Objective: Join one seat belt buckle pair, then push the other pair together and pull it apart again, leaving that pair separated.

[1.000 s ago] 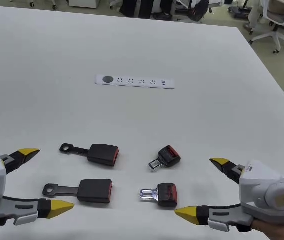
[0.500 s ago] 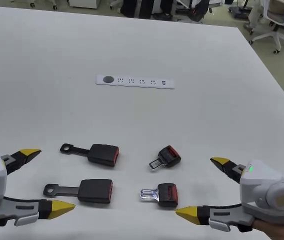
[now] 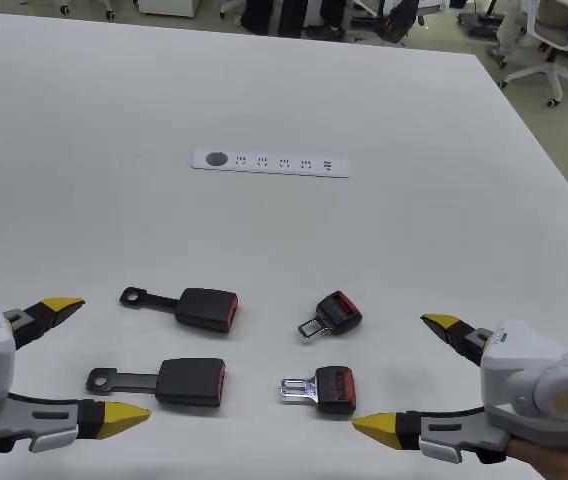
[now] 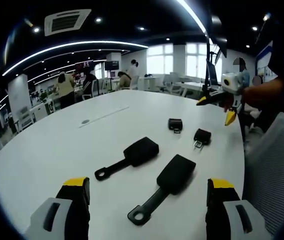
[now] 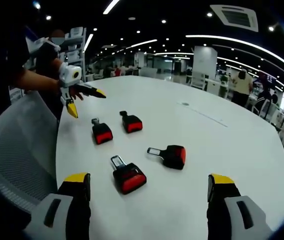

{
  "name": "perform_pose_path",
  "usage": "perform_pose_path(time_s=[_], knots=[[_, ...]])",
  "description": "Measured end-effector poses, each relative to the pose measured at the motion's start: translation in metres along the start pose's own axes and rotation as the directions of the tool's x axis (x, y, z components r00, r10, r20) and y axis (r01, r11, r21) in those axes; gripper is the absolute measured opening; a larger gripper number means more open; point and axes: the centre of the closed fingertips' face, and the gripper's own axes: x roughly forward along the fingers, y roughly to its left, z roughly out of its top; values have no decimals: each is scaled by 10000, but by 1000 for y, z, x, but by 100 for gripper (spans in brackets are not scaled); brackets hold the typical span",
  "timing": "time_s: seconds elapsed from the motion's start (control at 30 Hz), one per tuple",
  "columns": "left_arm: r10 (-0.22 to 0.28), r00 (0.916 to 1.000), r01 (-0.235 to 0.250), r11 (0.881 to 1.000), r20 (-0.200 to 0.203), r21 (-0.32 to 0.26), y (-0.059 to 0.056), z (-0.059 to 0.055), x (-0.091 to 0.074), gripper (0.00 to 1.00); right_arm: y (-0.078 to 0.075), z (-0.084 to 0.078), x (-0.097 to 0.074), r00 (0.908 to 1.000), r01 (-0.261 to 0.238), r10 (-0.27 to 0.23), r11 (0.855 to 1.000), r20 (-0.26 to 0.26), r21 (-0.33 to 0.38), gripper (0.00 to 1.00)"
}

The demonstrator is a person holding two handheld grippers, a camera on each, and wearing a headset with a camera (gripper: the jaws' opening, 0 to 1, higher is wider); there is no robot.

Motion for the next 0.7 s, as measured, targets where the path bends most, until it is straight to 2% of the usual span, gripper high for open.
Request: perform_pose_path(time_s=[0.53, 0.7], knots=[[-88, 9999, 89, 9999, -51, 114, -7, 6, 0, 98, -1, -1, -2, 10000, 1, -1, 10000, -41, -100, 99], [-261, 9995, 266, 9992, -172, 287, -7, 7, 1, 96, 1, -2, -2, 9995, -200, 191, 9991, -237, -382, 96]])
